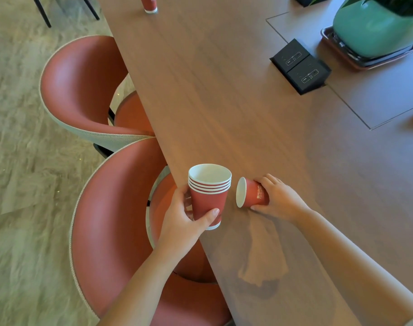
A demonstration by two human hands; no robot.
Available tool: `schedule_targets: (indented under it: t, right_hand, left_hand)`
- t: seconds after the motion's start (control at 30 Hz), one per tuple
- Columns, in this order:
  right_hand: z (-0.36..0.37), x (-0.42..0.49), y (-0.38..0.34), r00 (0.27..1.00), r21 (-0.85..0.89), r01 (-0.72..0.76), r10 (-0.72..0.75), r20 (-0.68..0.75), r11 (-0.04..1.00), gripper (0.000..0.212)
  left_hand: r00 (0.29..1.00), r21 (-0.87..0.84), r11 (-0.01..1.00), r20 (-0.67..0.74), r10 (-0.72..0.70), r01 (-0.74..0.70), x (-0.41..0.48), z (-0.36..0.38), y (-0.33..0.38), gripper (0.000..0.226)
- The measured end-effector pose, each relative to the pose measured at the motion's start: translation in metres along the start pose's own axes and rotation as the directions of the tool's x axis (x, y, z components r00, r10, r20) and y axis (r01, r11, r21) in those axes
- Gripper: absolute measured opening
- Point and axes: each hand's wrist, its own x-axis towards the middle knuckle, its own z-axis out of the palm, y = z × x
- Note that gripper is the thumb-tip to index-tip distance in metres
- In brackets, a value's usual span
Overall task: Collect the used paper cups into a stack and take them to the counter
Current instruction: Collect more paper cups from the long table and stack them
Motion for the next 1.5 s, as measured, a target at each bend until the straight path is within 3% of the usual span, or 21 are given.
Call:
schedule_targets:
  t: [0.1, 0.2, 0.37, 0.6, 0.83, 1.13, 1.33, 1.5]
  right_hand:
    - [0.006, -0.006, 0.000, 0.996, 0.050, -0.061, 0.064, -0.058, 0.997, 0.066]
    - [0.010, -0.014, -0.003, 0.978, 0.207, -0.155, 0.179, -0.105, 0.966, 0.061]
    - [0.007, -0.036, -0.021, 0.895, 0.599, -0.239, 0.412, -0.168, 0.764, 0.053]
    - [0.015, -0.088, -0.087, 0.858, 0.896, -0.019, 0.467, -0.214, 0.444, 0.042]
    - [-0.003, -0.111, -0.138, 0.805, 0.956, 0.234, 0.516, -0.292, 0.176, 0.038]
    - [-0.008, -0.119, -0.198, 0.785, 0.905, 0.375, 0.450, -0.425, 0.201, 0.062]
    - [0.001, -0.124, -0.223, 0.774, 0.872, 0.422, 0.401, -0.489, 0.248, 0.055]
    - [0.001, -0.130, -0.231, 0.782, 0.855, 0.454, 0.348, -0.517, 0.250, 0.060]
  left_hand:
    - [1.000, 0.007, 1.000, -0.006, 0.005, -0.005, -0.003, -0.001, 0.000, 0.064]
    - [1.000, -0.009, 1.000, -0.007, 0.007, -0.007, -0.006, -0.002, -0.002, 0.065]
    - [0.999, -0.010, 0.999, 0.008, 0.038, -0.038, -0.013, -0.007, -0.004, 0.063]
    - [0.993, 0.008, 0.995, 0.068, 0.099, -0.100, -0.035, -0.018, -0.007, 0.066]
    - [0.979, -0.013, 0.989, 0.144, 0.147, -0.146, -0.061, -0.048, -0.017, 0.063]
    - [0.960, -0.016, 0.974, 0.168, 0.225, -0.226, -0.084, -0.083, -0.025, 0.060]
    - [0.930, 0.110, 0.937, 0.200, 0.307, -0.333, -0.091, -0.097, -0.024, 0.064]
    - [0.901, 0.137, 0.903, 0.224, 0.372, -0.407, -0.094, -0.104, -0.021, 0.067]
